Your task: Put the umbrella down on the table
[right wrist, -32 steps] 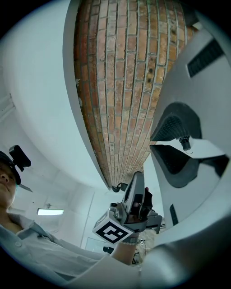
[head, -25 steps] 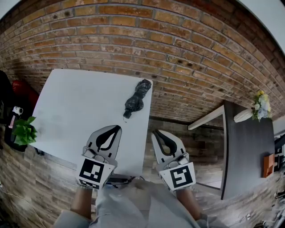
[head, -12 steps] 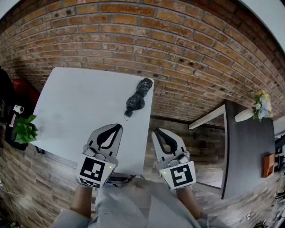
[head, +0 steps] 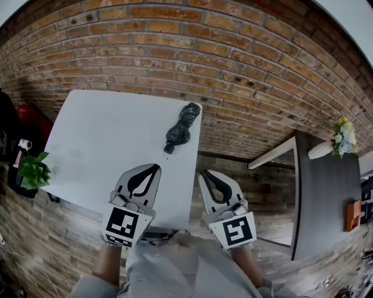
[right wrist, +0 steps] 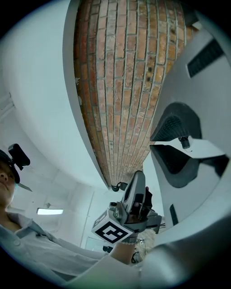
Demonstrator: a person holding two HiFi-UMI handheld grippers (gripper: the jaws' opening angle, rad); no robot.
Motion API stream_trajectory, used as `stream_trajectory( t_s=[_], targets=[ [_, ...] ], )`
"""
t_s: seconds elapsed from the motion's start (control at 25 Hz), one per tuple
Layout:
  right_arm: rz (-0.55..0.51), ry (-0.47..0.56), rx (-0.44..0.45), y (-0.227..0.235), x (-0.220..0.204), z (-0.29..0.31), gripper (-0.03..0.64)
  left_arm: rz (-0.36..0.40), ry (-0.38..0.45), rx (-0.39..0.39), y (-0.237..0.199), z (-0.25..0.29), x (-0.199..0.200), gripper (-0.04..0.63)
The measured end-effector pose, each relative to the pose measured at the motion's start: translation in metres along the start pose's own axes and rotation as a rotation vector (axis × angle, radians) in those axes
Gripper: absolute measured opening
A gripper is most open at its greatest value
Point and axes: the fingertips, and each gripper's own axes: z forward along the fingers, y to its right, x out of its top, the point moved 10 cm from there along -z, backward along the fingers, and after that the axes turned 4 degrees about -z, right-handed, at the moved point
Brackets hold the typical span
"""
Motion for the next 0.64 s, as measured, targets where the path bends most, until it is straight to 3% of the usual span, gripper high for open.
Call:
stream_trajectory(
  t_s=[0.64],
  targets=[
    [0.003, -0.013, 0.003, 0.0014, -0.0053, -0.0008, 0.055, 0.006, -0.022, 0.001, 0.0026, 0.0030, -0.0046, 0.024]
  ],
)
